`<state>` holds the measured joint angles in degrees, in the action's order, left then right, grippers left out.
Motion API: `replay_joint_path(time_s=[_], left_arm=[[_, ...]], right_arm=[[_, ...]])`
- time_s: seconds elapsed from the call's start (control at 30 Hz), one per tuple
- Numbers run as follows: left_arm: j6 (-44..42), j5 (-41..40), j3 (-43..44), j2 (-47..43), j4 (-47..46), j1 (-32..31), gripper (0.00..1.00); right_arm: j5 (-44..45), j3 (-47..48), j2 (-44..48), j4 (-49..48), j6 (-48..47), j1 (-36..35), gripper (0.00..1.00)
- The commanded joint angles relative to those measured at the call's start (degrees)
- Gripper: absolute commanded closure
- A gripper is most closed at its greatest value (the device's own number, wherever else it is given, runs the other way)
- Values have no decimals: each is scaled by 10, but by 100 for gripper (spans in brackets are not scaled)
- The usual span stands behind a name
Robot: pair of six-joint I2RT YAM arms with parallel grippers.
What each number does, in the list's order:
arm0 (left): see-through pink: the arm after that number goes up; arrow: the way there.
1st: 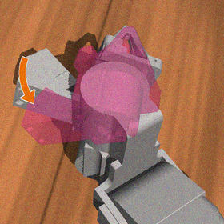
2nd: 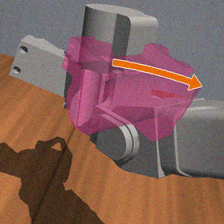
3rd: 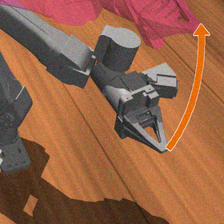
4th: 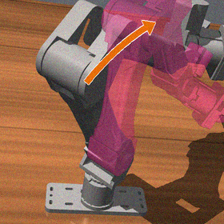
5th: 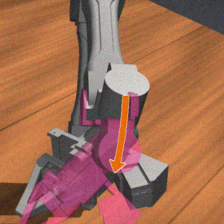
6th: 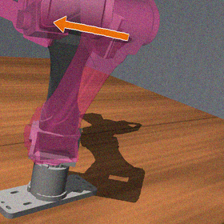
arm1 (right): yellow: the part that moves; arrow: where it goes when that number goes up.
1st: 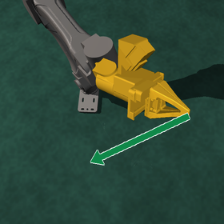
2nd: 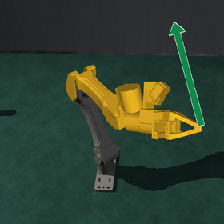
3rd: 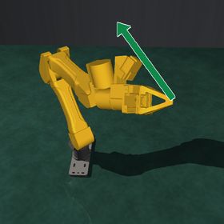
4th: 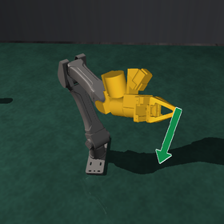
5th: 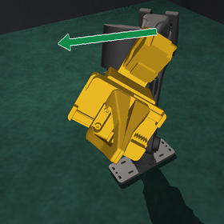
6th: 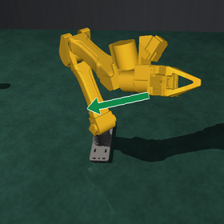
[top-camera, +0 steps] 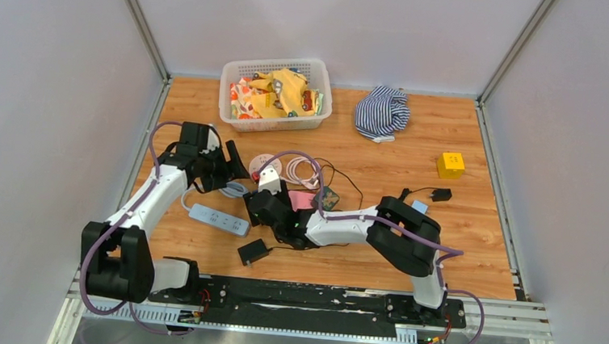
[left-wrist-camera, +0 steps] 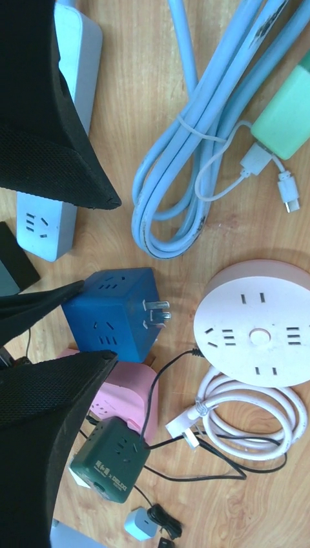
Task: Insert the plug
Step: Pick up the plug from the center of the board.
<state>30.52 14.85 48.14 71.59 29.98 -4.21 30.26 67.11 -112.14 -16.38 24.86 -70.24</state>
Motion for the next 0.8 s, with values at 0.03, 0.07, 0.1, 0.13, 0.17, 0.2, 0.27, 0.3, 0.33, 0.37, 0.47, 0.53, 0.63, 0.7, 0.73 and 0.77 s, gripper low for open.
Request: replay_joint_path(time_s=[0.03,0.07,0.1,0.13,0.17,0.2,0.27,0.3,0.33,0.37,0.47,0.53,0.63,0.7,0.73,0.77], left_arm=[[2,31,-19,9,-15,5,20],[6,32,-21,9,-18,4,20],[7,36,-20,10,-19,5,20],[7,41,-19,10,-18,5,20],[7,45,-17,9,-16,5,21],[7,49,-16,7,-15,5,21],[3,57,-14,0,-11,5,21],[1,61,-14,-5,-10,5,20],[-2,64,-15,-10,-9,5,20],[-4,67,-16,-14,-10,5,19],[-3,97,-19,-20,-16,5,17],[5,130,-20,-22,-19,5,17],[22,171,-24,-32,-40,5,16],[34,192,-30,-35,-61,5,13],[39,200,-33,-32,-69,5,13],[44,212,-35,-27,-73,5,12]], right_arm=[[22,15,-18,14,20,-9,34],[22,14,-18,12,18,-9,38],[24,13,-17,8,15,-10,39],[25,10,-15,4,9,-9,42],[25,6,-9,-2,4,-9,48],[22,2,-4,-10,-4,-9,54],[17,-8,12,-25,-18,-8,67],[14,-16,21,-33,-28,-8,75],[13,-23,31,-41,-36,-8,78],[12,-30,42,-48,-48,-7,80],[13,-53,75,-68,-70,-7,81],[7,-65,94,-71,-67,0,81],[-19,-84,122,-84,-51,10,81],[-31,-98,140,-100,-48,14,82],[-34,-101,147,-103,-45,15,82],[-35,-103,156,-103,-42,17,82]])
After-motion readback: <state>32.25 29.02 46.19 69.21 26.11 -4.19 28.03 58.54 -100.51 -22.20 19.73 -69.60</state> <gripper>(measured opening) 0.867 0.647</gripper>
